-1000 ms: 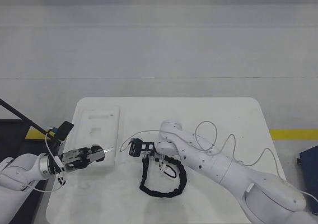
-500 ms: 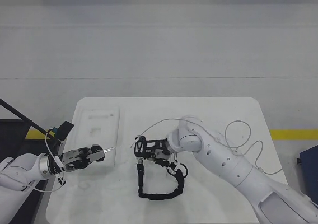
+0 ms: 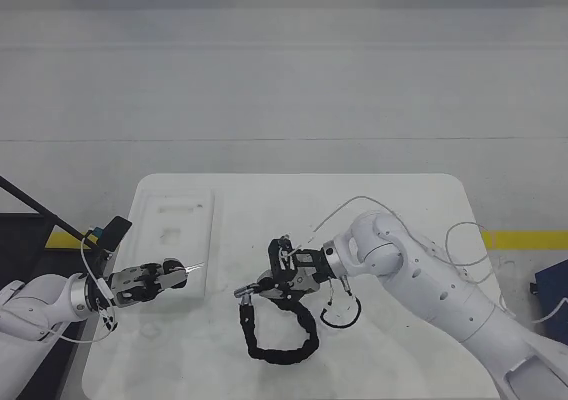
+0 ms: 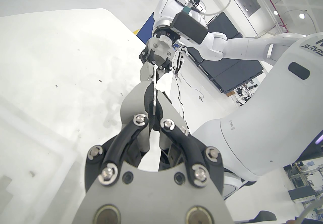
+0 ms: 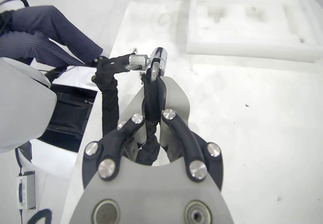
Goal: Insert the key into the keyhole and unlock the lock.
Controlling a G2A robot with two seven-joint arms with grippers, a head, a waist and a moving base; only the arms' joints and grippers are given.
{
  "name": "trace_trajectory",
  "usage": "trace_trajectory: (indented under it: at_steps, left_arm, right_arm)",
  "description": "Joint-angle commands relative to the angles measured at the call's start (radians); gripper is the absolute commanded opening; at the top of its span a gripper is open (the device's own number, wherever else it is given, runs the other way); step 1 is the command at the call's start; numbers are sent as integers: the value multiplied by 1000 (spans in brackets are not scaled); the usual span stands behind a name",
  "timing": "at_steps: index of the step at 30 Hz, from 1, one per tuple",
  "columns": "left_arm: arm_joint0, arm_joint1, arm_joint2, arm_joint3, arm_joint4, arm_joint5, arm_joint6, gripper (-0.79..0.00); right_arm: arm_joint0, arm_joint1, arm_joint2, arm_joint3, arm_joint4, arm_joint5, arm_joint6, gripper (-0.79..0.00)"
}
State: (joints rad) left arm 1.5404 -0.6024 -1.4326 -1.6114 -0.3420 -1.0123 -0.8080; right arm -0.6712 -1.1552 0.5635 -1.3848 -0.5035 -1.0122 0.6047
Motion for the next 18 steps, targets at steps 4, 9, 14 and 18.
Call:
trace_trajectory:
  at_steps: [4,9,14,18]
  left_arm:
    - [0,0,0,0,0,0,0,-785]
    - [0,0,0,0,0,0,0,-785]
    - [0,0,0,0,0,0,0,-785]
    - [0,0,0,0,0,0,0,-785]
  right_arm:
    - [-12,78,-15,-17,7,0,-219,-785]
    - [-7,150,-71,-32,-94,0,-464,-785]
    - [-9,161,-77,-28,-106,0,-516,-785]
    - [-9,161,-77,-28,-106,0,-516,-785]
